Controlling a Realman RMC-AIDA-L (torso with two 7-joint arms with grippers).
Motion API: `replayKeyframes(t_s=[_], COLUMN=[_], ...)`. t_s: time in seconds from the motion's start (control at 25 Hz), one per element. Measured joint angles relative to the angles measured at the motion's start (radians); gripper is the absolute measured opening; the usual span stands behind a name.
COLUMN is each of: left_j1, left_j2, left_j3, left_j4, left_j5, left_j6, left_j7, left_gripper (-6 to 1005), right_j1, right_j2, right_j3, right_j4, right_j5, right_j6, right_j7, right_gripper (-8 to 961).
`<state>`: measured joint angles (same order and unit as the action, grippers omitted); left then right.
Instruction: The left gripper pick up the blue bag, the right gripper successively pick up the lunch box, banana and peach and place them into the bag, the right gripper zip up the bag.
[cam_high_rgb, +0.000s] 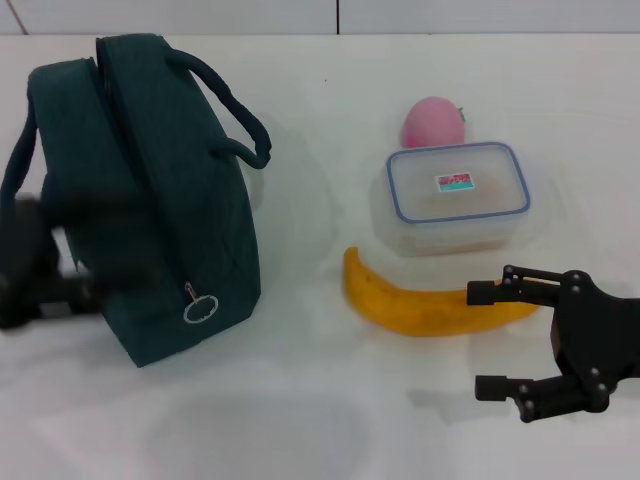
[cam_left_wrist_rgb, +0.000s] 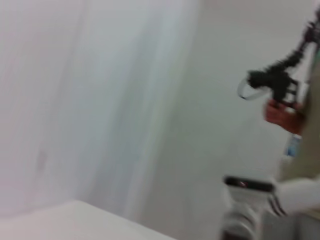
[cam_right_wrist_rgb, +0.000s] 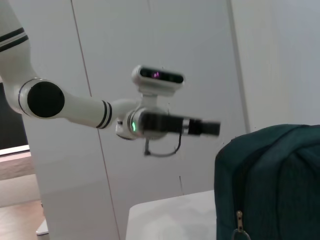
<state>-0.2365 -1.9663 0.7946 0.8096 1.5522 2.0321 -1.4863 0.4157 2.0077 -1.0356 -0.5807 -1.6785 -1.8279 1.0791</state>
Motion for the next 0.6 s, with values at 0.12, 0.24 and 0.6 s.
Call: replayKeyframes(t_s=[0.12,0.24,0.6], left_j1=[-0.036,-0.086,-0.190], left_j2=[0.005,0.021,0.056], left_j3=[-0.092,-0.171,-0.236], left_j4=[0.024,0.027,0.111], left_j5=[0.002,0.009,0.149], left_j6=[-0.003,-0.019,-0.253], left_j7=[-0.055,-0.119,-0.299], left_gripper=[879,879,878], right_j1=[-0.001,-0.005,-0.008], right_j2=[0.002,0.002,0.003], right_j3=[0.003,0.010,0.012], right_j4=[0.005,0.010,0.013], right_j5=[0.004,0.006,0.020], right_j6=[0.004,0.004,0.023], right_j7=[-0.009,-0.011,-0.012], right_gripper=[885,885,885])
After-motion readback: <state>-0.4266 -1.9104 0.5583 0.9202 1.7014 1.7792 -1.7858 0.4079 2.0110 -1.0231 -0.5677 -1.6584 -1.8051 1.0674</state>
